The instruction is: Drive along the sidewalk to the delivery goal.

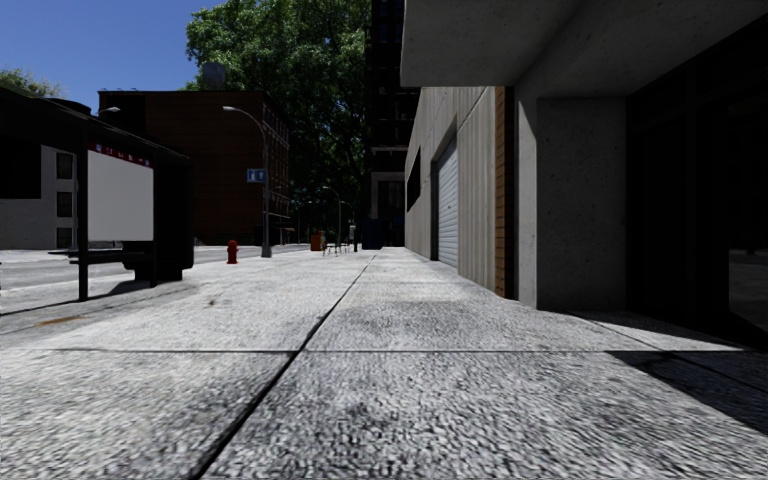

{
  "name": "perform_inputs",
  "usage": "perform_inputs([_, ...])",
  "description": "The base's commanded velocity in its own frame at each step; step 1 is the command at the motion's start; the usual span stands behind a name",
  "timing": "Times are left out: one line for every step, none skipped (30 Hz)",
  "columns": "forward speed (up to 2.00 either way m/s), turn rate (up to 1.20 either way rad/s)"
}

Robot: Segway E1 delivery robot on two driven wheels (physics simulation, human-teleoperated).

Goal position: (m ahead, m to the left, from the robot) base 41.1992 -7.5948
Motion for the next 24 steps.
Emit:
perform_inputs([2.0,0.0])
perform_inputs([2.0,0.0])
perform_inputs([2.0,0.0])
perform_inputs([2.0,0.0])
perform_inputs([2.0,0.0])
perform_inputs([2.0,0.0])
perform_inputs([2.0,0.0])
perform_inputs([2.0,0.0])
perform_inputs([2.0,0.0])
perform_inputs([2.0,0.0])
perform_inputs([2.0,0.0])
perform_inputs([2.0,0.0])
perform_inputs([2.0,0.0])
perform_inputs([2.0,0.0])
perform_inputs([2.0,0.0])
perform_inputs([2.0,0.0])
perform_inputs([2.0,0.0])
perform_inputs([2.0,0.0])
perform_inputs([2.0,0.0])
perform_inputs([2.0,0.0])
perform_inputs([2.0,0.0])
perform_inputs([2.0,0.0])
perform_inputs([2.0,0.0])
perform_inputs([2.0,0.0])
